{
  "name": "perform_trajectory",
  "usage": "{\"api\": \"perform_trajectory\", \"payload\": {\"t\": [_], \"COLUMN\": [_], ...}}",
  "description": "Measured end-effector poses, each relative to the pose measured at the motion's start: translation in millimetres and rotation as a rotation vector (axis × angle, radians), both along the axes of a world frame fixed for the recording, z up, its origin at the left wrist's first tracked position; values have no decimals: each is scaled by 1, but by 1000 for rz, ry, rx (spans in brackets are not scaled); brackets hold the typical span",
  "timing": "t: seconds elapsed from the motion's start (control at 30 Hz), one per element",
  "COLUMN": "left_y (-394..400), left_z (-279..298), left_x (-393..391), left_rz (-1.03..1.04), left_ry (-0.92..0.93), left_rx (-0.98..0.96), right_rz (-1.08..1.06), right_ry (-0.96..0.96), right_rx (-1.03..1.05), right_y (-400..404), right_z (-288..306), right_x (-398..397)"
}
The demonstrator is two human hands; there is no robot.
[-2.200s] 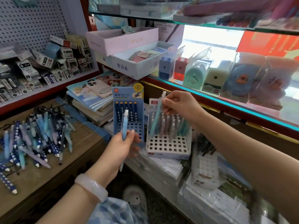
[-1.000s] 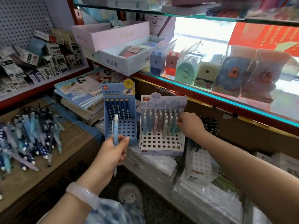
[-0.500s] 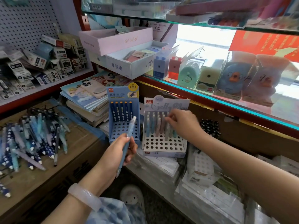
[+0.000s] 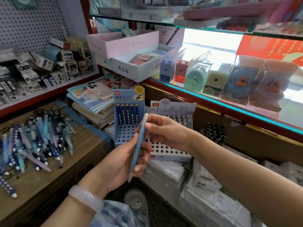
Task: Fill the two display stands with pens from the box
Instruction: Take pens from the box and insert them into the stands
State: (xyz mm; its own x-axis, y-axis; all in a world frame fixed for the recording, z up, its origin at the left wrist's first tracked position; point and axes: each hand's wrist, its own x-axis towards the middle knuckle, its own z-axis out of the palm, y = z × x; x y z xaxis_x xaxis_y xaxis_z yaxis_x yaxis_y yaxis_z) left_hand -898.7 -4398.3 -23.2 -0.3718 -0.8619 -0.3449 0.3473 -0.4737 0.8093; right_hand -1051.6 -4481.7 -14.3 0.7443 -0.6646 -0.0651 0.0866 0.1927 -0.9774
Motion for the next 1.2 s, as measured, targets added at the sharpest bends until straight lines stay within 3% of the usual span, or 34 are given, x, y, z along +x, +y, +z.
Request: {"api": "perform_trajectory", "payload": {"t": [0.1, 0.3, 0.5, 0.6, 0.7, 0.8, 1.0, 1.2], "left_y": [-1, -12, -16, -22, -27, -29, -28, -24], "left_z": [-6, -9, -14, -25, -32, -29, -19, -32], "left_x": [-1, 3, 10, 25, 42, 45, 47, 55], "left_rz": [20, 165, 253, 335, 343, 261, 226, 226], "left_ry": [-152, -205, -358, -693, -985, -1044, -1230, -1218], "left_rx": [-14, -32, -19, -64, -169, -223, -461, -421], "right_rz": [-90, -110, -190, -370, -538, -606, -657, -668], "right_ry": [89, 86, 293, 422, 790, 961, 1025, 1079], "right_rx": [-64, -35, -224, -333, -689, -772, -793, -824], "right_y": [-2, -8, -10, -18, -32, -39, -44, -48], "right_z": [4, 15, 21, 21, 4, -23, -46, -51], "right_x": [-2, -11, -3, -7, -13, -11, 1, 3]}}
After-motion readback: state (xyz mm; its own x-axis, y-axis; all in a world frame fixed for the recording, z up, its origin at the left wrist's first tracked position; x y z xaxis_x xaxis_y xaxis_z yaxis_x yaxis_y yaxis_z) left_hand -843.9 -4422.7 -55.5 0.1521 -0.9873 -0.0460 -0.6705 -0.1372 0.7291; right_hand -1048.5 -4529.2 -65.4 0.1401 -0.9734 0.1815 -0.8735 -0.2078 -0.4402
